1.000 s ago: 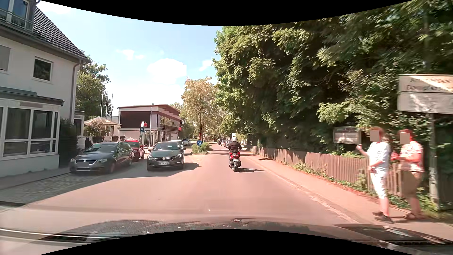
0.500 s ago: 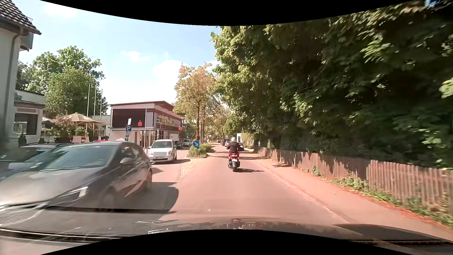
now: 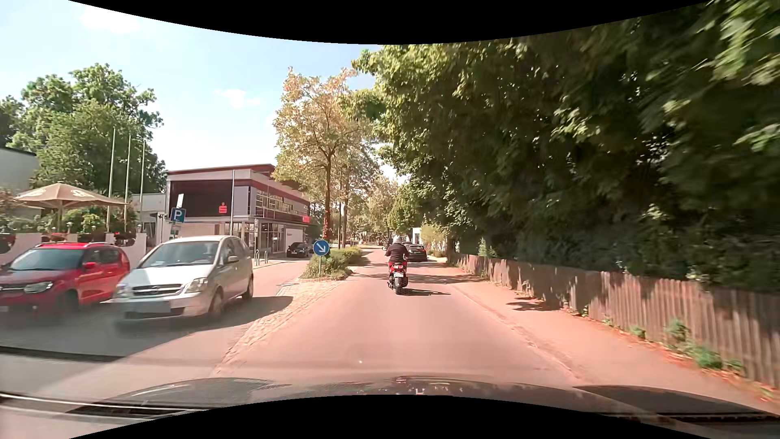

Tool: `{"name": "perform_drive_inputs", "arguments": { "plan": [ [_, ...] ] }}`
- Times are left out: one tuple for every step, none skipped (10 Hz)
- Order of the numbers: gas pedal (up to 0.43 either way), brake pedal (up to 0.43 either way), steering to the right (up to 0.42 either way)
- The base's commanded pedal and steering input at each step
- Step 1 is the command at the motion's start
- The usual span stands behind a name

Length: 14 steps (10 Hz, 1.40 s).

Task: Follow the waypoints while adhering to traffic rules and regulations

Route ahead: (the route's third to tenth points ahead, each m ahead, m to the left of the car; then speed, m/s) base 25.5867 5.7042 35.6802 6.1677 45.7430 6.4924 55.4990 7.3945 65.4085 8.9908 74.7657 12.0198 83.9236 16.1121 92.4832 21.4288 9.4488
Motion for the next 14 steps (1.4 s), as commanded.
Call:
{"name": "perform_drive_inputs", "arguments": {
  "plan": [
    [0.169,0.012,-0.016],
    [0.169,0.012,-0.022],
    [0.169,0.012,-0.026],
    [0.169,0.012,-0.026],
    [0.169,0.012,-0.026],
    [0.169,0.012,-0.026],
    [0.169,0.012,-0.025],
    [0.169,0.012,-0.025],
    [0.169,0.012,-0.025],
    [0.177,0.012,-0.025],
    [0.189,0.012,-0.025],
    [0.197,0.012,-0.025],
    [0.197,0.012,-0.025],
    [0.197,0.012,-0.025]
  ]
}}
